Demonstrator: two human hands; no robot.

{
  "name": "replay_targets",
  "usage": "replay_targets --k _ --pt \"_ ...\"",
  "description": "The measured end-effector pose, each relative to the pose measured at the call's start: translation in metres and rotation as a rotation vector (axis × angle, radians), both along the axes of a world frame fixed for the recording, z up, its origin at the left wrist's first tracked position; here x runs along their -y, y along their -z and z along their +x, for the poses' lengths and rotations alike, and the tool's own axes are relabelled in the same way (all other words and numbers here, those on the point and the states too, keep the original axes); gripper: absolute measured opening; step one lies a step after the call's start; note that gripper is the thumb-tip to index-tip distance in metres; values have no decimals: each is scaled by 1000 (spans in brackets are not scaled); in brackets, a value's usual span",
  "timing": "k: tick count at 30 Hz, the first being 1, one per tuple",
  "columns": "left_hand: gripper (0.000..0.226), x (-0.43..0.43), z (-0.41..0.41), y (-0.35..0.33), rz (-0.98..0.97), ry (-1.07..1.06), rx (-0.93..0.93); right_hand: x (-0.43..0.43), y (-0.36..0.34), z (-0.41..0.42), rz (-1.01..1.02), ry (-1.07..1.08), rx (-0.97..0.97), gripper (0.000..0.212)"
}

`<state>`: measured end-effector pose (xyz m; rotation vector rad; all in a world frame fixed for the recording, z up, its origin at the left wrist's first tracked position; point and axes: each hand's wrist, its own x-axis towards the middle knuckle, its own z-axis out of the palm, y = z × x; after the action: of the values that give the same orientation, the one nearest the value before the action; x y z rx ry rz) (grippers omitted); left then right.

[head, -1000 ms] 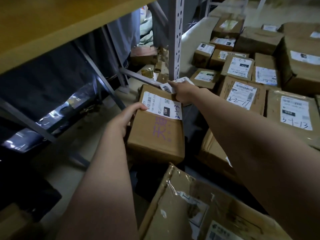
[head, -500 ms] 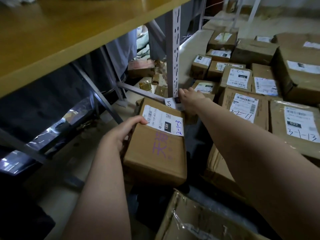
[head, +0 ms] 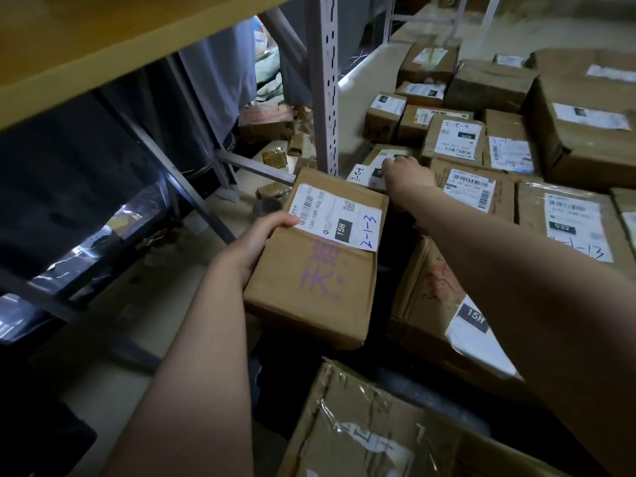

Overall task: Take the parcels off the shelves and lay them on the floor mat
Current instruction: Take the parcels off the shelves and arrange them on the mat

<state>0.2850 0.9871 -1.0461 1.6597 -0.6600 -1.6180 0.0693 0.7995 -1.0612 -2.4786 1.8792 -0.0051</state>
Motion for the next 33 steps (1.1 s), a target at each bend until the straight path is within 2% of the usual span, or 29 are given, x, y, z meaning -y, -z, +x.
replay_targets --k 2,4,6,9,13,16,17,19,20,22,24,27,29,31,33 --pt "33 4 -6 6 -2 7 21 -2 1 -11 44 48 209 41" --pt "36 5 -12 13 42 1 135 -7 0 -23 50 72 408 40" --pt "35 4 -16 19 37 -2 278 -15 -3 -29 7 36 508 38" --pt "31 8 -23 19 -137 43 552 -28 -9 -32 -3 -35 525 35" --pt "28 23 -44 16 -321 155 802 -46 -17 -34 -20 -121 508 32" --pt "33 32 -62 17 -298 144 1133 -63 -31 -36 -93 -154 528 33" --pt "35 34 -67 18 -278 127 1195 -70 -37 -35 -128 -162 554 29" --pt "35 35 -76 15 -252 111 1257 -91 -53 -32 -147 -222 618 7" --pt "35 36 -81 13 -244 119 1272 -105 -62 -31 -83 -285 637 8" --pt "35 38 -88 7 -233 159 1272 -134 -73 -32 185 -416 617 32" --pt "31 36 -89 2 -227 171 1221 -167 -77 -37 436 -489 555 45" --pt "33 27 -86 -1 -227 158 1124 -206 -73 -48 837 -420 437 48" --pt "39 20 -85 -1 -215 164 1085 -220 -73 -53 1065 -418 307 66" --pt "41 13 -89 0 -205 149 1053 -232 -72 -57 1214 -484 202 66" --pt "41 8 -96 1 -185 111 1057 -244 -66 -58 1279 -499 153 71"
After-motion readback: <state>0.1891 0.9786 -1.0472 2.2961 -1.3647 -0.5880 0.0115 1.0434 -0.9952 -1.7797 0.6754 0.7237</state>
